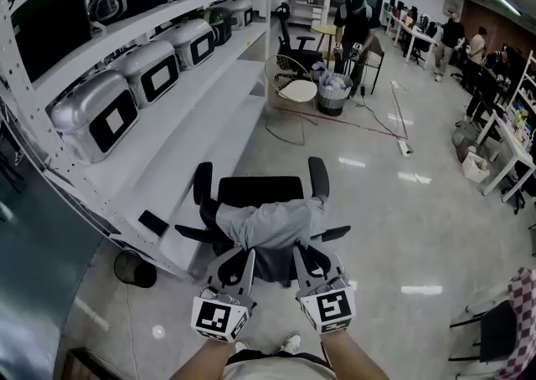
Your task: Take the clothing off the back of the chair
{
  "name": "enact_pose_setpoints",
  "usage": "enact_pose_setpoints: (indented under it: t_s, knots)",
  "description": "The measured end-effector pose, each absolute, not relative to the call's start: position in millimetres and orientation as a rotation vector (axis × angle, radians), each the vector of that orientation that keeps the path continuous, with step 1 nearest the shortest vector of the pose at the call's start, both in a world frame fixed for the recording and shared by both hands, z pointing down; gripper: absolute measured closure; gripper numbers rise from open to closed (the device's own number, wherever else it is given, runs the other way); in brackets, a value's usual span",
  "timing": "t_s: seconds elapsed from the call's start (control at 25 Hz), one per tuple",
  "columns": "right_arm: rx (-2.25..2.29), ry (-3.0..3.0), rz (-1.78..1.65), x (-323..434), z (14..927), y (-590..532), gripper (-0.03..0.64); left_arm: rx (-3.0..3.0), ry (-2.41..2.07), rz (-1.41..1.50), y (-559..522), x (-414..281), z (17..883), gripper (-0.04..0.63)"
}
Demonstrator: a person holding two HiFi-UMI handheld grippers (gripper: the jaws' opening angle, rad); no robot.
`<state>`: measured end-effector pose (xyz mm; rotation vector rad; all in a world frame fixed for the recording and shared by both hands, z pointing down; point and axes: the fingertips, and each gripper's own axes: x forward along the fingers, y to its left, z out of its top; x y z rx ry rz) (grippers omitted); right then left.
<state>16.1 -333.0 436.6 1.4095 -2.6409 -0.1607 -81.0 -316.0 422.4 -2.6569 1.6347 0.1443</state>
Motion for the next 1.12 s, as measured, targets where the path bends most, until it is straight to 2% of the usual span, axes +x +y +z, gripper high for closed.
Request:
enact_pose_setpoints:
  t_s: [0.72, 1.12]
  knots:
    - [1.358, -2.851, -0.323, -24.3, 340.5, -261.6, 0.597, -2.655, 1.401, 0.394, -253.9, -69.6, 332.0, 0.580]
    - [1.337, -2.844, -0.404, -43.5, 316.1, -239.5, 0.597, -2.616, 1.377, 0.419, -227.9, -77.7, 304.8, 0.580]
